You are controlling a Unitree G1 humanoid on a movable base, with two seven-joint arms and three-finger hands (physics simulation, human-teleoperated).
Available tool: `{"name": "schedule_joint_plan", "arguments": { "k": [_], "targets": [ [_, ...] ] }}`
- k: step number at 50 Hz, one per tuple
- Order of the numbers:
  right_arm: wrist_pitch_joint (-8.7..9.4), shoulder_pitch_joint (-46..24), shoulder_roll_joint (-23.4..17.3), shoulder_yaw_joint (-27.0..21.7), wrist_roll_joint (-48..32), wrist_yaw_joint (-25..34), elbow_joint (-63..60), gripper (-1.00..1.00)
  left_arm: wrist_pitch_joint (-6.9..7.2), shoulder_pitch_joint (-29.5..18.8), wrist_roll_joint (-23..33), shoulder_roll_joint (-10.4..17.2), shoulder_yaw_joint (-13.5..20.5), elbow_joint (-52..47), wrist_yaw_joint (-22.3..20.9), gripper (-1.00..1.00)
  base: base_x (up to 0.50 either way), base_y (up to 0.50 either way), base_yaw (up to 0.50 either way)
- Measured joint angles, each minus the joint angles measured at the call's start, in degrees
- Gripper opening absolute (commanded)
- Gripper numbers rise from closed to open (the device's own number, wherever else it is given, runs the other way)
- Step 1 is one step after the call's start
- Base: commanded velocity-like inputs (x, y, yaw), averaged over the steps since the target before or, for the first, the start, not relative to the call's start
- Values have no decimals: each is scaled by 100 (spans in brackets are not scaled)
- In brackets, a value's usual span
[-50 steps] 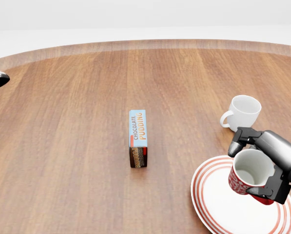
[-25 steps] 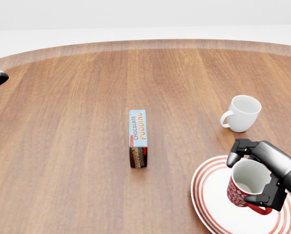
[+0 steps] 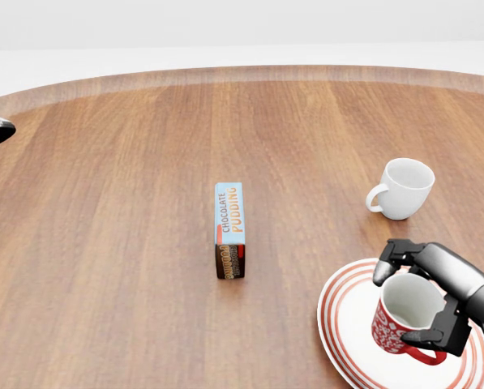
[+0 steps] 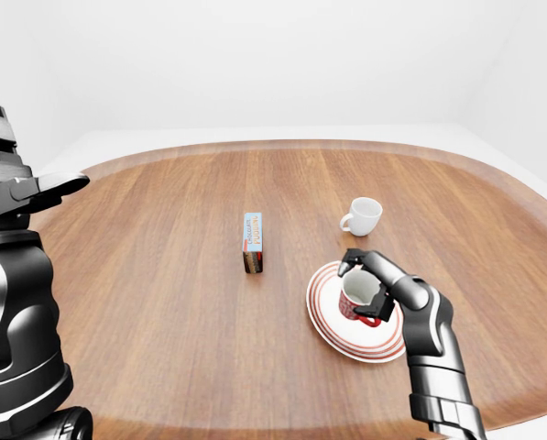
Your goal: Pick up the red mug and put it on the plate
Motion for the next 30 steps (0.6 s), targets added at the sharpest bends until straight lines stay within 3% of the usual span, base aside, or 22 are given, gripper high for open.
{"name": "schedule_joint_plan", "arguments": {
  "k": [30],
  "targets": [
    [0, -114, -25, 107, 41, 0, 625, -100, 0, 13, 16, -3, 2, 51, -35, 100, 0, 0, 0]
  ]
}}
